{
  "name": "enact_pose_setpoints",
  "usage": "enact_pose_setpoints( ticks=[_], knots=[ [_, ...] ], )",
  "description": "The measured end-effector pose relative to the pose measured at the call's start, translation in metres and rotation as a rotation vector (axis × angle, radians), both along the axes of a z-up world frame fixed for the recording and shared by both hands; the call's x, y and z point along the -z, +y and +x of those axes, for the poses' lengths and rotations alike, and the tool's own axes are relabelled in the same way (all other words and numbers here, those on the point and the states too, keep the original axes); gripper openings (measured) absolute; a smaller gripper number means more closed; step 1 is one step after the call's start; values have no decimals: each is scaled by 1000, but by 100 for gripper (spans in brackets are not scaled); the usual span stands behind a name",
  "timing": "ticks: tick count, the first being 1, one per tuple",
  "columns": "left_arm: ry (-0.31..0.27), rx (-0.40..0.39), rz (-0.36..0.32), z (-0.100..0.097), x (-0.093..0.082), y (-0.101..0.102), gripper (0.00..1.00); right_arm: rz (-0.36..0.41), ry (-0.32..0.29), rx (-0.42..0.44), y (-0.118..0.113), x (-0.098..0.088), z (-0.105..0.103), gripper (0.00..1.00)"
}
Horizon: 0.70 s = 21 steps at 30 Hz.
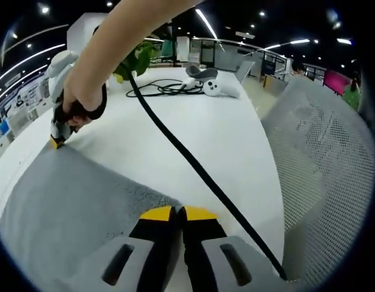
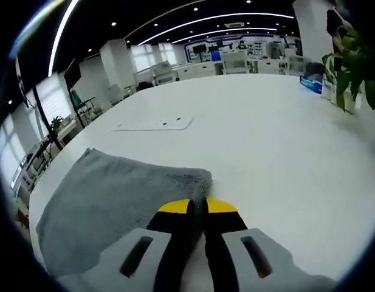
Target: Fold the towel on the table until its edges align and the towel forms a compact rectangular stack.
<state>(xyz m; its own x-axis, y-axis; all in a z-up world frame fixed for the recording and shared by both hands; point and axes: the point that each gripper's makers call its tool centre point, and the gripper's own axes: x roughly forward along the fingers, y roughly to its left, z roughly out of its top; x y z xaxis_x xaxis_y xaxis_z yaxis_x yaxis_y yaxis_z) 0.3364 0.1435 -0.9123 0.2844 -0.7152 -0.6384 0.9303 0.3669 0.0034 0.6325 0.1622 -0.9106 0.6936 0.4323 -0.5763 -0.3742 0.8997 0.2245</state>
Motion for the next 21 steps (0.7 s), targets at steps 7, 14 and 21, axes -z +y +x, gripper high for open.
enact_pose_setpoints(
  ticks=[7, 14, 21],
  knots=[
    [34, -4, -28, -1, -4, 2, 3, 21, 3, 1, 3, -9, -7, 2],
    [38, -27, -57, -1, -13, 5, 3, 32, 1, -2, 5, -17, -10, 1],
    [32, -24, -80, 0, -22, 8, 3, 35, -3, -11, 7, -25, -10, 1]
  ],
)
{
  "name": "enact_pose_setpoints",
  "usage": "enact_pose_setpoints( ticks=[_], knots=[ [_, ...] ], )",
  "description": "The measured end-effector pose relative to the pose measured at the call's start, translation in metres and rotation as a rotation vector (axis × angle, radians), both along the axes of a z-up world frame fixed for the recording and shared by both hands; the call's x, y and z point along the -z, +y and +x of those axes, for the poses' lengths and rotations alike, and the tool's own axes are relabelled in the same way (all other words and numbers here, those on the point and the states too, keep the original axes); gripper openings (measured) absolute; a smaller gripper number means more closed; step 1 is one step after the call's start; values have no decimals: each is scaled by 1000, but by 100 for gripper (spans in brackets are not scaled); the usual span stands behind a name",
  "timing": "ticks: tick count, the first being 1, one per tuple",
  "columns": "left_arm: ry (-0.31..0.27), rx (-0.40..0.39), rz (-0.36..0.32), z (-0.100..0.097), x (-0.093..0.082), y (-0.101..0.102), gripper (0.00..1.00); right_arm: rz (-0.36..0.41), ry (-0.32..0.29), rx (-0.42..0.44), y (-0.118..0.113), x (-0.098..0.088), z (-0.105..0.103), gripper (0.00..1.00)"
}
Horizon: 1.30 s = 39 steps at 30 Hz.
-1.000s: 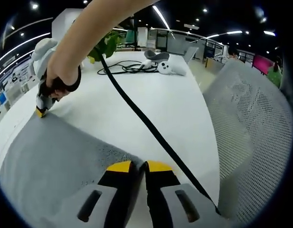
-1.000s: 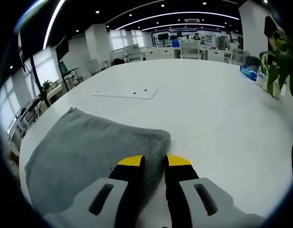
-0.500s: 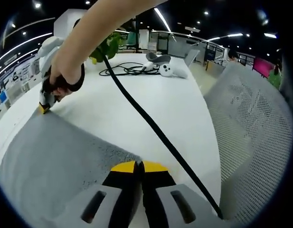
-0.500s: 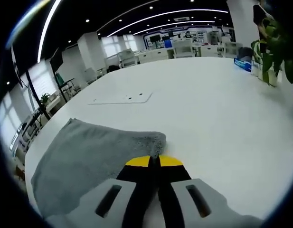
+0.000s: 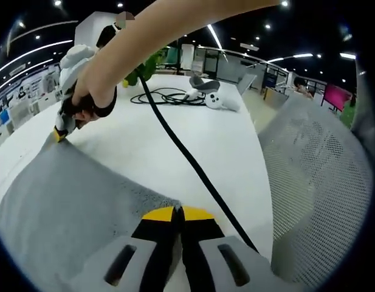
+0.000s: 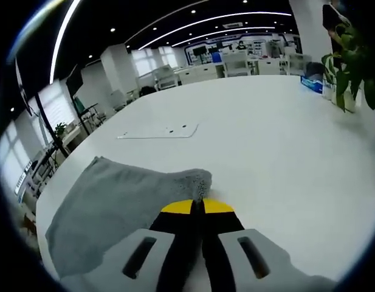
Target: Fold the towel on the table until its edges align and the towel forms a compact rectangular stack.
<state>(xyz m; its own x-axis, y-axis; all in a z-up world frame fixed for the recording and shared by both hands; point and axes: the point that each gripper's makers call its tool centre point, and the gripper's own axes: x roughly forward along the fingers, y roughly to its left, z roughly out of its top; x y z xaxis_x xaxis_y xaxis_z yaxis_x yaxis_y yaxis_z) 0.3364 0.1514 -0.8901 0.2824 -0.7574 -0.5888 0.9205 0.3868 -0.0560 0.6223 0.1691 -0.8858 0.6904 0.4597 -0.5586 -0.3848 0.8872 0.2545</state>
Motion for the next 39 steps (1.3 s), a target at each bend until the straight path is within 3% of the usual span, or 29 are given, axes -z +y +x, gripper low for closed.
enact_pose_setpoints(
  ticks=[18, 39],
  knots=[
    [-9, -75, -92, 10, -32, 21, 3, 26, -21, -13, 10, -28, 0, 1],
    [-8, -238, -178, -1, -63, 61, 3, 69, -42, 10, 35, -65, 0, 1]
  ],
)
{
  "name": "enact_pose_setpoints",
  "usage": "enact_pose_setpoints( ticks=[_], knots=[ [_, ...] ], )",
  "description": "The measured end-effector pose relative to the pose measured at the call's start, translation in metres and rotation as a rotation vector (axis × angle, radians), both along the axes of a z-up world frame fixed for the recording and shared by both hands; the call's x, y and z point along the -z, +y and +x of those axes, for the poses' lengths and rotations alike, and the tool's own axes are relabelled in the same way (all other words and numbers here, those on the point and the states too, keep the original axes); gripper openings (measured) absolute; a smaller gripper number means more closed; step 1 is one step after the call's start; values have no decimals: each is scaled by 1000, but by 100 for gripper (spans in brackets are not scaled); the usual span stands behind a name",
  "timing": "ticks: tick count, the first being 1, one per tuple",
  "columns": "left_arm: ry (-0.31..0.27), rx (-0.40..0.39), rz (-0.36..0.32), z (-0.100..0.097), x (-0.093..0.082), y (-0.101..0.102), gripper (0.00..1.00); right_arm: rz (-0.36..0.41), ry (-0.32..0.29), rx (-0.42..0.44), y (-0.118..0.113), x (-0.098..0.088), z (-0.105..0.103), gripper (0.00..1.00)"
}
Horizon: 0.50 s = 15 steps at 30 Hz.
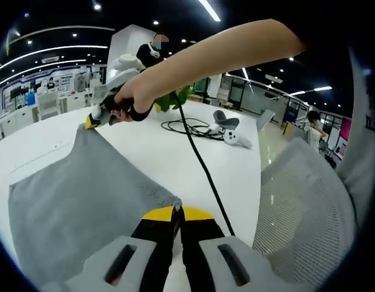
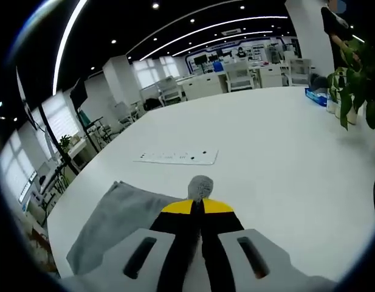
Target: Fold the towel on the table until its edges align and the towel forms a compact rectangular stack.
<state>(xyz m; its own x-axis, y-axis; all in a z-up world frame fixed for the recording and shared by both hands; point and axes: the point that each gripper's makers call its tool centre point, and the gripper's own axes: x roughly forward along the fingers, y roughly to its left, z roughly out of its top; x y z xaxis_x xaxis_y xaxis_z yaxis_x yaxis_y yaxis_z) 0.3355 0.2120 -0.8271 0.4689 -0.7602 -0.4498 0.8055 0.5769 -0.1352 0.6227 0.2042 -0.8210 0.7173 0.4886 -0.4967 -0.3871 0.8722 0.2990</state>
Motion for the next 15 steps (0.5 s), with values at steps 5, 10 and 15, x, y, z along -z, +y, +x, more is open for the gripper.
enact_pose_setpoints(
  ticks=[5, 10, 15],
  knots=[
    [14, -71, -2, -2, 0, 16, 3, 7, -9, -5, 11, -9, -1, 1],
    [11, -137, -35, -3, -8, 31, 3, 26, -13, -6, 25, -16, -2, 1],
    [18, -181, -50, -3, -13, 48, 3, 43, -20, -24, 44, -23, -1, 1]
  ],
)
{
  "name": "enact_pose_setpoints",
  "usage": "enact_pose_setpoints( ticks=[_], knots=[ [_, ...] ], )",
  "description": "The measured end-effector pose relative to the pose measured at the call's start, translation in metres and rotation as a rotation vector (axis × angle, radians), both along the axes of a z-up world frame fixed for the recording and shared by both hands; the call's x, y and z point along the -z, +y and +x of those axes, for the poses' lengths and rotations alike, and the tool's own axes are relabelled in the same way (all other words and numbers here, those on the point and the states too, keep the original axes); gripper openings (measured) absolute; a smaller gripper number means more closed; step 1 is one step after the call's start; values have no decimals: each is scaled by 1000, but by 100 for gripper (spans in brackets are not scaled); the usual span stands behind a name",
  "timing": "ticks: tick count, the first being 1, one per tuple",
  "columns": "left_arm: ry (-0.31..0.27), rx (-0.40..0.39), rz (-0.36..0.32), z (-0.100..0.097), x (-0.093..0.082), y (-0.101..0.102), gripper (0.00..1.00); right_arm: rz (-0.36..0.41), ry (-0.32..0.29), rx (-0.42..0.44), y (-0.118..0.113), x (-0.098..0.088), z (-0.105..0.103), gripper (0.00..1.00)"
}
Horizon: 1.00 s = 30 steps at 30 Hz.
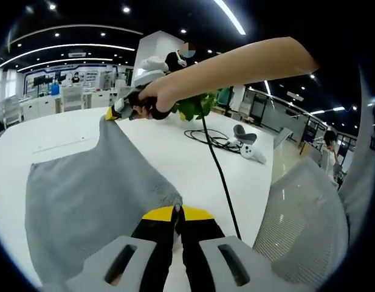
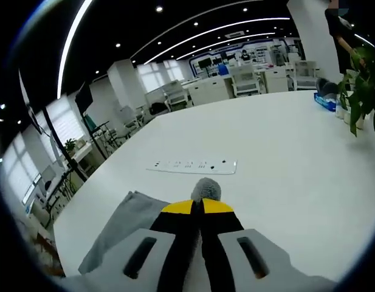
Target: Fold the towel on the table until its edges align and the towel forms a compact rectangular stack.
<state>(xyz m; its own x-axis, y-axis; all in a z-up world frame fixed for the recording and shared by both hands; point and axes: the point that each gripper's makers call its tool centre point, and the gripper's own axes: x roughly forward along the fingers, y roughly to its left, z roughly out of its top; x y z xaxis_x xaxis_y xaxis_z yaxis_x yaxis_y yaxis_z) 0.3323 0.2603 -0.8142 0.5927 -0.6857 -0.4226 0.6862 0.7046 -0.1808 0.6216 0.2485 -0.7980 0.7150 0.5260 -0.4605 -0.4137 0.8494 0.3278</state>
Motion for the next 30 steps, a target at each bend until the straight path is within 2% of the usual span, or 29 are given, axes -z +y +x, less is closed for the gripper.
enact_pose_setpoints(
  ticks=[20, 30],
  knots=[
    [27, -122, -23, 0, -2, 73, 3, 7, -7, -58, 70, -9, -2, 1],
    [32, -170, -19, -3, -1, 109, 3, 17, -8, -89, 103, -4, 13, 1]
  ],
)
